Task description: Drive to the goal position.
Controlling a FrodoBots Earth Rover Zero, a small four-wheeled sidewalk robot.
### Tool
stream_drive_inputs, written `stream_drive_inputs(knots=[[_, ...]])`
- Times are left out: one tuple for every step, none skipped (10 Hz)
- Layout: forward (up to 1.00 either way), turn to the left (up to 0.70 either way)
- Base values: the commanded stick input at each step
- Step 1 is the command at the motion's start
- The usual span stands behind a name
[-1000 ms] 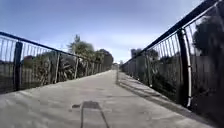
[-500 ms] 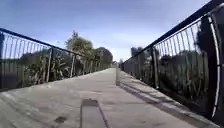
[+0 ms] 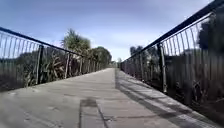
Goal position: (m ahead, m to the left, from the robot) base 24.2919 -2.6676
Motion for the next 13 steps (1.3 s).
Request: stream_drive_inputs(knots=[[1.00, 0.00], [1.00, -0.02], [1.00, -0.20], [1.00, -0.27], [1.00, 0.00], [1.00, 0.00], [1.00, 0.00], [1.00, 0.00], [1.00, 0.00], [1.00, 0.00], [1.00, 0.00], [1.00, 0.00], [1.00, 0.00]])
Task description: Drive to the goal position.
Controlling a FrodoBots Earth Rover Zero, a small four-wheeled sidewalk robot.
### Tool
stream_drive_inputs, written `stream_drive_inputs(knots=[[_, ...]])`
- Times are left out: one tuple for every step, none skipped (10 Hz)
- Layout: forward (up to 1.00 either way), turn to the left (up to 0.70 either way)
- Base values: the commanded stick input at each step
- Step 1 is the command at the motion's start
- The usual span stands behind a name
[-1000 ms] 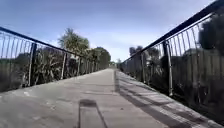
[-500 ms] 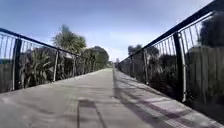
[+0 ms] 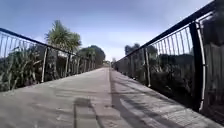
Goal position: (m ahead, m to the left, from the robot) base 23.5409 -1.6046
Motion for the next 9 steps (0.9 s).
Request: stream_drive_inputs(knots=[[1.00, 0.00], [1.00, 0.00], [1.00, 0.00], [1.00, 0.00], [1.00, 0.10], [1.00, 0.26], [1.00, 0.00], [1.00, 0.00], [1.00, 0.00]])
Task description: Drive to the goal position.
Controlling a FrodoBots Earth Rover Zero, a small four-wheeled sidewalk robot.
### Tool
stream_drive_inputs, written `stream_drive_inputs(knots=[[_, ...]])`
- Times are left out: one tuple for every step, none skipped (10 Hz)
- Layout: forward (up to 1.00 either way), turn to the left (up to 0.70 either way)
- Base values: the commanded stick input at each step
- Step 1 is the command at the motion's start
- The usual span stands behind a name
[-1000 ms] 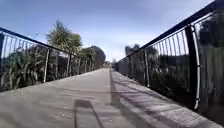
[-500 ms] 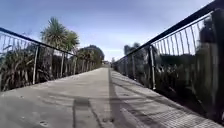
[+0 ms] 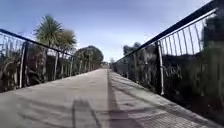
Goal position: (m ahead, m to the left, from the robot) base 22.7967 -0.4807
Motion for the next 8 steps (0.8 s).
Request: stream_drive_inputs(knots=[[1.00, 0.00], [1.00, 0.00], [1.00, 0.00], [1.00, 0.00], [1.00, 0.00], [1.00, 0.00], [1.00, 0.00], [1.00, 0.00]])
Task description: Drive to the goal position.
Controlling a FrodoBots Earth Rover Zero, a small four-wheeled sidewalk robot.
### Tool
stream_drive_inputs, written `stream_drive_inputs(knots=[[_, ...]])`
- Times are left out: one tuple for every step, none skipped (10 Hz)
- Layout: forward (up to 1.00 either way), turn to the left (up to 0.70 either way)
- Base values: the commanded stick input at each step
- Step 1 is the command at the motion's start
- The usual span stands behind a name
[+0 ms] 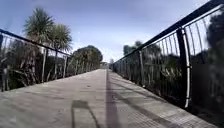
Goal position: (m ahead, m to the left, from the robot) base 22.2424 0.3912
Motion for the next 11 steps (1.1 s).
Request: stream_drive_inputs(knots=[[1.00, 0.00], [1.00, 0.00], [1.00, 0.00], [1.00, 0.00], [1.00, 0.00], [1.00, 0.00], [1.00, 0.00], [1.00, 0.00], [1.00, 0.00], [1.00, 0.00], [1.00, 0.00]])
